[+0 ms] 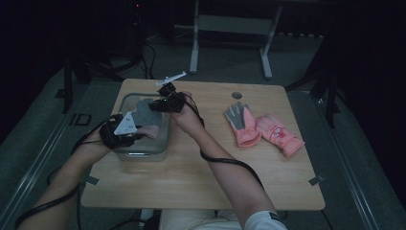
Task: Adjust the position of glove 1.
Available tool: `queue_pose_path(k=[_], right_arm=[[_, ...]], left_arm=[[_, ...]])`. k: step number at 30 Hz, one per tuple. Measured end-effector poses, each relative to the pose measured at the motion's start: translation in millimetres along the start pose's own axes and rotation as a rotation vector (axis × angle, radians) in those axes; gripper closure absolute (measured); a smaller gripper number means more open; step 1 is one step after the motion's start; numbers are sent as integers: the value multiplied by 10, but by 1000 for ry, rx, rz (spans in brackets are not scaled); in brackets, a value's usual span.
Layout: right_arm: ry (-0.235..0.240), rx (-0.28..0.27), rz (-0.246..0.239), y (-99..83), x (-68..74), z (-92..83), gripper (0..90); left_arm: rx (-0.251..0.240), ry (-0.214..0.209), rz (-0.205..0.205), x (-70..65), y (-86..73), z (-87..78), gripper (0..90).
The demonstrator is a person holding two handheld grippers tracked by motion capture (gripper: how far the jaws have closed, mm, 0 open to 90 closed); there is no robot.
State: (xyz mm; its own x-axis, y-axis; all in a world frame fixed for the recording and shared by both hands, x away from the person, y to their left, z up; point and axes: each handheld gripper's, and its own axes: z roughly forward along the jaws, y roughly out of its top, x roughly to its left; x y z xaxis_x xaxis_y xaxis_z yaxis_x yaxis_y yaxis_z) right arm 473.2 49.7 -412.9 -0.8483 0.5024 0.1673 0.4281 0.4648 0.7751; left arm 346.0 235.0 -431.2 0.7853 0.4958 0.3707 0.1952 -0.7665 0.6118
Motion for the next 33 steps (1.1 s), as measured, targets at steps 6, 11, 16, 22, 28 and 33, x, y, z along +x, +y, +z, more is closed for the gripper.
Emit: queue_pose_path(k=[6,11,16,22,28,33], right_arm=[[-6,36,32,-86,-48,289,749],[-26,63,45,-166,-140,451,747],[-50,87,68,-211,-233,563,732],[-87,96,106,-308,-315,488,624],[-35,31,107,-359,-303,220,589],[-17,14,92,-424,-285,0,593]], left_arm=[[50,-49,-11,83,-158,224,703],[111,-97,-42,175,-178,434,703],[157,-135,-29,233,-128,595,703],[254,-194,-18,236,-101,804,695],[276,-212,-24,234,-118,852,639],[249,-196,-57,269,-80,753,479]])
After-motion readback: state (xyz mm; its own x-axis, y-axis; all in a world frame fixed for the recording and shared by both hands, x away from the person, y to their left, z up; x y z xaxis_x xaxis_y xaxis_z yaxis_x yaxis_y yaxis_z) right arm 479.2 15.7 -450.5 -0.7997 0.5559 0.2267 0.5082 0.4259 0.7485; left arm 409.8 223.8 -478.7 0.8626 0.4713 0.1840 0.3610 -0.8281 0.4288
